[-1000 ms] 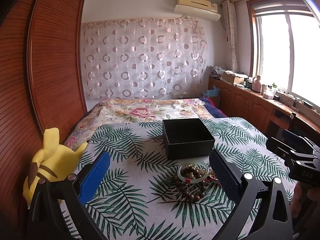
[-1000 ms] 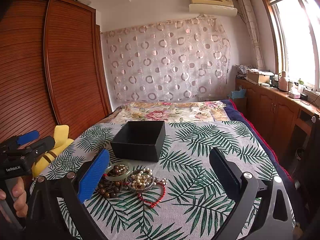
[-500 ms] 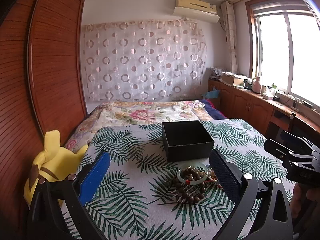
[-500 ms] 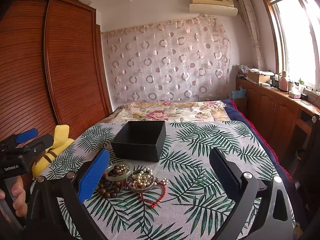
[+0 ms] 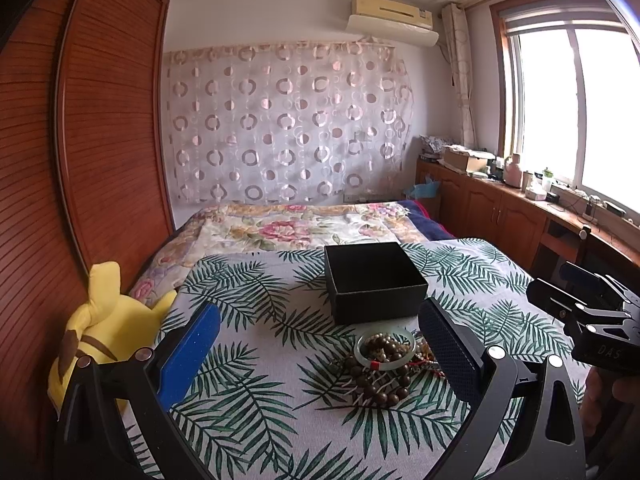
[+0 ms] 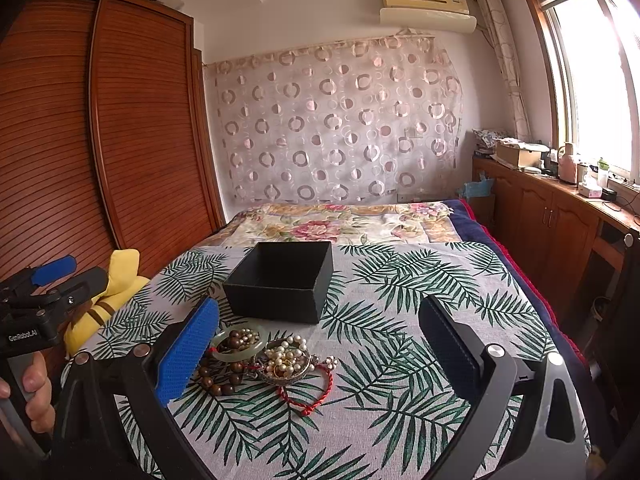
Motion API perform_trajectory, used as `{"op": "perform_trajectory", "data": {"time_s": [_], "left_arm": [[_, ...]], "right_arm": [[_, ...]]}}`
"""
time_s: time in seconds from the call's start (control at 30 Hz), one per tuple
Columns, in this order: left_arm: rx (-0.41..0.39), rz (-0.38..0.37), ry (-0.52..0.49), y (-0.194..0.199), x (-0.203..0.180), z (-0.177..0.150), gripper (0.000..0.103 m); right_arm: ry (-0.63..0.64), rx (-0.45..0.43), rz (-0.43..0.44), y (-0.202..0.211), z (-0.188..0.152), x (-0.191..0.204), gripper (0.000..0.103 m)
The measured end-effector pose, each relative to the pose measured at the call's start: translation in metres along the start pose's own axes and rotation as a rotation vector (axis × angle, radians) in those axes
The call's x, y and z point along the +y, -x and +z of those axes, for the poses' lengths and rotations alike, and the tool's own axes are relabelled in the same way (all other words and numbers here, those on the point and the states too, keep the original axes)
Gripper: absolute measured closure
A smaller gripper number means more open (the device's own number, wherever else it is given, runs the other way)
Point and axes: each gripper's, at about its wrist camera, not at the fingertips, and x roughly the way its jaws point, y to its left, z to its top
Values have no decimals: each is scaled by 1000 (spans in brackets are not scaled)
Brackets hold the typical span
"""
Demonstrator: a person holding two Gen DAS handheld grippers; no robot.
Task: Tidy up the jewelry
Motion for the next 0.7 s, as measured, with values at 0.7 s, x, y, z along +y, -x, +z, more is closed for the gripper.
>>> {"op": "perform_trajectory", "data": {"time_s": [0.7], "left_arm": [[0,0,0,0,-1,0,7]], "right_arm": [[2,-1,0,2,-1,3,2]]}}
